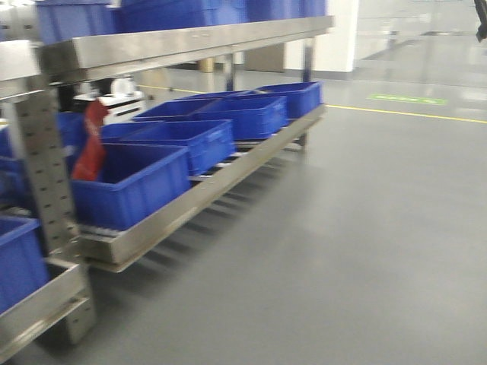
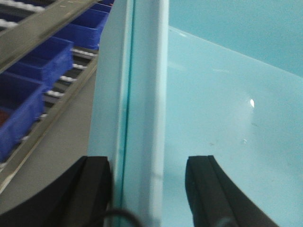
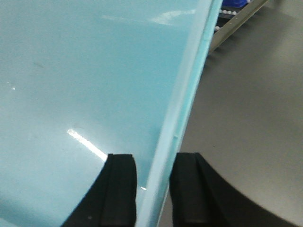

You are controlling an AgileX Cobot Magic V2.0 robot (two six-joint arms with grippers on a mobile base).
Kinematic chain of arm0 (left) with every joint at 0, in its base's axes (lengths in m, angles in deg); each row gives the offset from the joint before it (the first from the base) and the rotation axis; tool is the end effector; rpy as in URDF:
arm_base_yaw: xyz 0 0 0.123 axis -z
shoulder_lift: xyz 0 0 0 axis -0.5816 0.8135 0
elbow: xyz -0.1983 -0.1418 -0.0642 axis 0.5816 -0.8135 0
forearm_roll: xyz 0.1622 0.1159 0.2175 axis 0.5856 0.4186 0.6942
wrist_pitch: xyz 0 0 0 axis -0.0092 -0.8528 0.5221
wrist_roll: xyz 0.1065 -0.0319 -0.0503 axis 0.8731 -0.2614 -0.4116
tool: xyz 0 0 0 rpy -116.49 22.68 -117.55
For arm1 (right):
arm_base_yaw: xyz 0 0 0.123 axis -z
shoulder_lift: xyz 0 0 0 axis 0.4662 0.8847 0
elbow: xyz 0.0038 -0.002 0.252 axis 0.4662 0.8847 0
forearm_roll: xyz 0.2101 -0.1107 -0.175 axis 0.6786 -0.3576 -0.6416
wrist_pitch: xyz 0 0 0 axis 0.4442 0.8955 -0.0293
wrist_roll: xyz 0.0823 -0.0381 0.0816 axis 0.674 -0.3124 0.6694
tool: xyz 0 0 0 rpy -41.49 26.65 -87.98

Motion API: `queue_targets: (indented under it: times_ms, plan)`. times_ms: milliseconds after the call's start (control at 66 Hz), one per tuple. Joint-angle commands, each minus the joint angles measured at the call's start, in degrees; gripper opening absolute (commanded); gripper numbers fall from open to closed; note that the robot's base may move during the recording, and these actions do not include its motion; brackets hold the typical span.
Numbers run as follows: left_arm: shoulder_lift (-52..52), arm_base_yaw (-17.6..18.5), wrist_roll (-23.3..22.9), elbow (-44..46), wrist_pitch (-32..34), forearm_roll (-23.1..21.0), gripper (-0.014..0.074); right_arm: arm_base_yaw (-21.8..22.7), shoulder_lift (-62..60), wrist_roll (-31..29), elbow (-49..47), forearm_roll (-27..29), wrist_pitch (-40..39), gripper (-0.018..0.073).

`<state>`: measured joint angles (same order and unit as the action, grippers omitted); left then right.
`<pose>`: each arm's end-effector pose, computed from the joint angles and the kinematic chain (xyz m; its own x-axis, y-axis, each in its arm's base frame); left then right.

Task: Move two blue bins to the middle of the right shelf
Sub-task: 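Back away and drive the base along the aisle holding the bin, then drive the base across the open floor carrying the teal bin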

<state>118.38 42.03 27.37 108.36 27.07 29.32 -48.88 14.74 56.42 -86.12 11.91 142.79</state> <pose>0.3979 -0.0753 0.5048 -0.4217 -0.1615 -0.8922 0.2523 0.9243 -0.2865 0.3811 0.1663 0.4762 -0.5321 -0.0102 -0.8466 -0.3849 0.8936 0.2311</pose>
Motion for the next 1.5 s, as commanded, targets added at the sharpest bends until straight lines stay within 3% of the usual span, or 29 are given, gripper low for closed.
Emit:
queue_targets:
  times_ms: [0,1484]
  plan:
    - [-0.86,0.56,1.3,1.01,3.67,-5.17,-0.0111,-0.67,-0.86,-1.91,-0.9,4.23,-4.69,-0.0154]
    - [-0.86,0.56,1.3,1.01,3.67,-5.17,-0.0111,-0.67,-0.86,-1.91,-0.9,4.23,-4.69,-0.0154]
